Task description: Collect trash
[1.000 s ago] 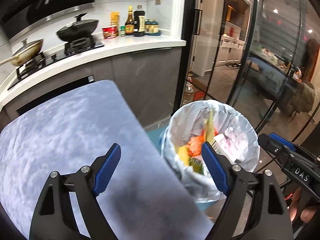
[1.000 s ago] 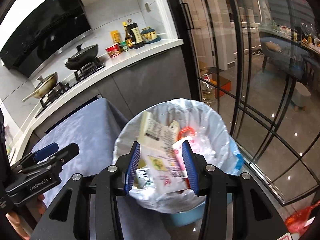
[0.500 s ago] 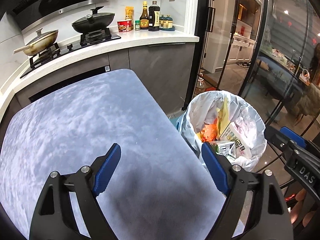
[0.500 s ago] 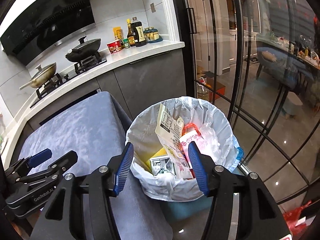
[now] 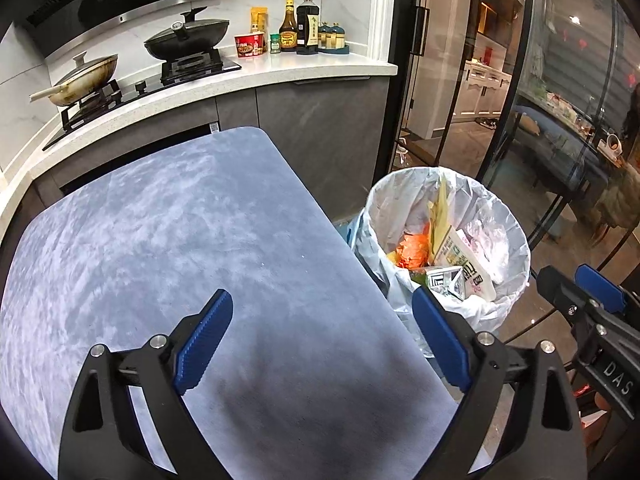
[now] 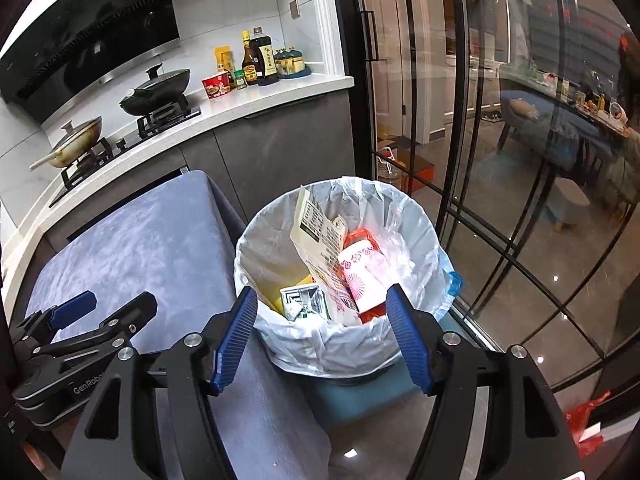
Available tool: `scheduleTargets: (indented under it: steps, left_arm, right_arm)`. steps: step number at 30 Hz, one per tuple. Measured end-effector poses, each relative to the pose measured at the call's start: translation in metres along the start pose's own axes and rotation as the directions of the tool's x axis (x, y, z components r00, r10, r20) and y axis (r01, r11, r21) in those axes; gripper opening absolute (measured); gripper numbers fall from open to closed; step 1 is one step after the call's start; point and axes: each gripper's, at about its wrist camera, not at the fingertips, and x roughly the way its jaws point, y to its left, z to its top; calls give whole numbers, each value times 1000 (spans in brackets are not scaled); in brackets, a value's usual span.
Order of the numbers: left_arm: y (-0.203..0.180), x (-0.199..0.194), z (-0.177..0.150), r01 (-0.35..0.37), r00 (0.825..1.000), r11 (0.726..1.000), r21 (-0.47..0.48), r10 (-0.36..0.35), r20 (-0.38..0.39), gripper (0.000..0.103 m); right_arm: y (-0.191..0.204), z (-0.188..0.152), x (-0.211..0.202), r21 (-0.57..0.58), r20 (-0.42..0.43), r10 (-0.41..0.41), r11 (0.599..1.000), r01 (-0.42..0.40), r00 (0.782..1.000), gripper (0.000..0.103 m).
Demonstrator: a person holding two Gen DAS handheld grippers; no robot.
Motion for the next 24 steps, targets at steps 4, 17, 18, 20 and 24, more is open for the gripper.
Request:
scheduleTargets:
  steps: [4, 17, 18, 20, 24]
  left_arm:
    - [-4, 1, -3, 2, 1000, 1000, 1, -2, -8, 89]
    - [-13, 9, -10, 1, 999, 1000, 5, -1, -43, 94]
    - [-13, 10, -10, 2, 999, 1000, 1, -2, -47, 95]
    - [-13, 12, -11, -3, 998, 1000, -6, 3, -55, 95]
    - [-14, 15, -13, -12, 997, 1000, -9, 12, -71, 95]
  right_arm:
    - [-2, -5, 0, -4, -5, 0, 1000, 0, 1000, 69]
    - [-8, -8, 3, -25, -1, -46, 999, 46, 999, 84]
    - [-10, -8, 3, -24, -3, -47, 999, 46, 999, 84]
    - [-11, -9, 4, -21, -5, -50, 999, 50, 999, 85]
    - [-14, -9, 7, -22, -10, -62, 998, 61, 998, 92]
